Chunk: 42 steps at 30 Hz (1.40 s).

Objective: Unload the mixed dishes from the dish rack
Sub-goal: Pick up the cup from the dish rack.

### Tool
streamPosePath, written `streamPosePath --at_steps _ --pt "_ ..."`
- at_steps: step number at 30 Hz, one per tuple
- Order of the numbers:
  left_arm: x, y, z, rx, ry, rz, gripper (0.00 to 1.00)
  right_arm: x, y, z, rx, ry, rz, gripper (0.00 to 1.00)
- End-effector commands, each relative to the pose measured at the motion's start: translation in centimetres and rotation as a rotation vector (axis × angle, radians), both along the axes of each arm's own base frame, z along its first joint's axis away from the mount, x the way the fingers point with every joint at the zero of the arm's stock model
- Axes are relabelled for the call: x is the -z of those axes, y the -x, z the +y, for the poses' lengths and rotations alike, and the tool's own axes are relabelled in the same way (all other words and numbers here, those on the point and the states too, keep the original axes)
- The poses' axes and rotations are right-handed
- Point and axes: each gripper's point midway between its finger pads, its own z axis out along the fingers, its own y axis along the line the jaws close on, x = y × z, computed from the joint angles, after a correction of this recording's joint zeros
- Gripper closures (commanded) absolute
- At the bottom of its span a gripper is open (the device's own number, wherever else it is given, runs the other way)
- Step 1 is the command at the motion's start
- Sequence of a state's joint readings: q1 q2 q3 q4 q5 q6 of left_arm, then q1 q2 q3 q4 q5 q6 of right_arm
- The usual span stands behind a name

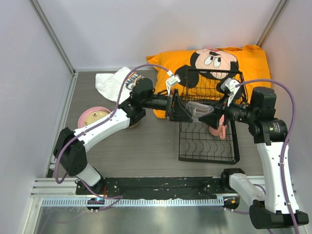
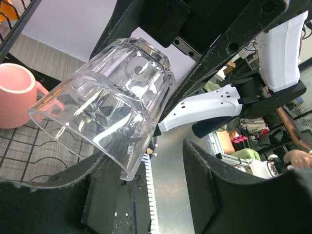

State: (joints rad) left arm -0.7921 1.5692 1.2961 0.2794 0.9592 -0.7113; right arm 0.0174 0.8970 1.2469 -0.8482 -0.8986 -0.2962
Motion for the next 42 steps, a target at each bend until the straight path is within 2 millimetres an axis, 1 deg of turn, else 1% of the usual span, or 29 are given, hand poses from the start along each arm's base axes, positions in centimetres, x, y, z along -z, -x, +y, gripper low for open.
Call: streamPosePath --at_steps 1,2,4,5,7,8,12,13,14,18,20,23,25,26,27,28,29,30,32,33,34,35,36,37,38,39,40,41,42 --pt "-2.3 0.8 -0.1 0.049 0.078 -0.050 0.48 -1.3 0.3 0.3 -0.021 -0.019 -0.070 0.52" --pt "-2.3 0.8 -0.2 0.053 0.080 -0.047 0.53 -1.4 0.4 0.3 -0.021 -0.019 -0.075 0.52" --pt "-2.3 0.9 -0.1 0.058 0.081 -0.043 0.59 -1.2 0.5 0.3 -0.023 -0.018 -0.070 0.51" --pt "-2.3 1.0 -0.1 0.058 0.085 -0.046 0.67 -1.1 0.6 0.3 -0.023 -0.020 -0.064 0.50" --pt "-2.2 1.0 -0.1 0.060 0.084 -0.041 0.76 -0.9 0.6 0.3 -0.027 -0.016 -0.064 0.49" --pt "-2.2 1.0 -0.1 0.060 0.085 -0.041 0.86 -0.8 0.7 0.3 -0.031 -0.016 -0.060 0.48" --pt "-2.3 1.3 0.2 0.063 0.088 -0.046 1.00 -0.5 0.8 0.3 -0.034 -0.010 -0.053 0.44" --pt "-2.2 1.3 0.2 0.063 0.087 -0.048 1.00 -0.4 0.8 0.3 -0.034 -0.009 -0.050 0.42" --pt "-2.3 1.4 0.4 0.059 0.089 -0.052 1.00 -0.3 0.8 0.2 -0.029 -0.005 -0.048 0.36" --pt "-2.3 1.5 0.8 0.050 0.083 -0.069 1.00 0.1 1.1 0.0 -0.027 0.013 -0.041 0.20" --pt "-2.1 1.2 1.2 0.036 0.074 -0.074 1.00 0.5 1.0 -0.3 -0.009 0.027 -0.032 0.06" --pt "-2.2 0.9 2.1 0.018 0.064 -0.097 1.00 0.9 1.0 -0.7 0.017 0.047 -0.038 0.00" --pt "-2.5 1.1 2.8 0.011 0.060 -0.123 1.00 1.1 0.9 -1.1 0.043 0.063 -0.045 0.01" --pt "-1.7 0.9 3.2 0.009 0.029 -0.133 1.00 1.2 0.8 -1.2 0.050 0.067 -0.045 0.00" --pt "-2.0 1.1 3.6 0.003 0.026 -0.159 1.00 1.2 0.8 -1.3 0.059 0.074 -0.051 0.00" --pt "-1.7 0.7 4.1 -0.009 0.012 -0.172 1.00 1.2 0.8 -1.4 0.064 0.076 -0.054 0.00" --pt "-0.8 0.7 4.6 -0.011 -0.026 -0.189 1.00 1.1 0.8 -1.4 0.067 0.077 -0.057 0.00" --pt "-1.0 0.4 4.9 -0.021 -0.029 -0.216 1.00 1.0 0.8 -1.5 0.071 0.080 -0.063 0.00" --pt "-0.3 0.0 6.2 -0.042 -0.082 -0.227 1.00 0.9 0.9 -1.6 0.079 0.084 -0.071 0.00" --pt "1.4 0.2 7.2 -0.035 -0.153 -0.233 1.00 0.9 0.9 -1.6 0.082 0.086 -0.073 0.00" --pt "1.1 -0.6 8.1 -0.078 -0.183 -0.292 1.00 0.9 0.9 -1.8 0.093 0.092 -0.077 0.00" --pt "1.8 -0.8 8.8 -0.091 -0.227 -0.321 1.00 1.0 0.9 -1.9 0.097 0.097 -0.078 0.00" --pt "4.1 -0.4 10.3 -0.073 -0.334 -0.364 1.00 1.2 0.8 -2.0 0.105 0.102 -0.076 0.00" --pt "4.5 -1.3 11.5 -0.123 -0.402 -0.413 1.00 1.4 0.7 -2.2 0.117 0.108 -0.074 0.00" --pt "5.4 -1.5 12.5 -0.139 -0.464 -0.430 1.00 1.6 0.6 -2.3 0.120 0.112 -0.071 0.00" --pt "7.0 -1.1 14.0 -0.131 -0.547 -0.424 1.00 2.0 0.6 -2.3 0.121 0.116 -0.063 0.00" --pt "8.4 -2.0 15.7 -0.159 -0.632 -0.468 1.00 2.1 0.4 -2.4 0.125 0.118 -0.060 0.00" --pt "9.0 -1.9 16.7 -0.161 -0.671 -0.474 1.00 2.4 0.3 -2.4 0.125 0.117 -0.051 0.00" --pt "10.1 -1.3 18.1 -0.142 -0.727 -0.443 1.00 2.7 0.3 -2.3 0.122 0.115 -0.040 0.00"
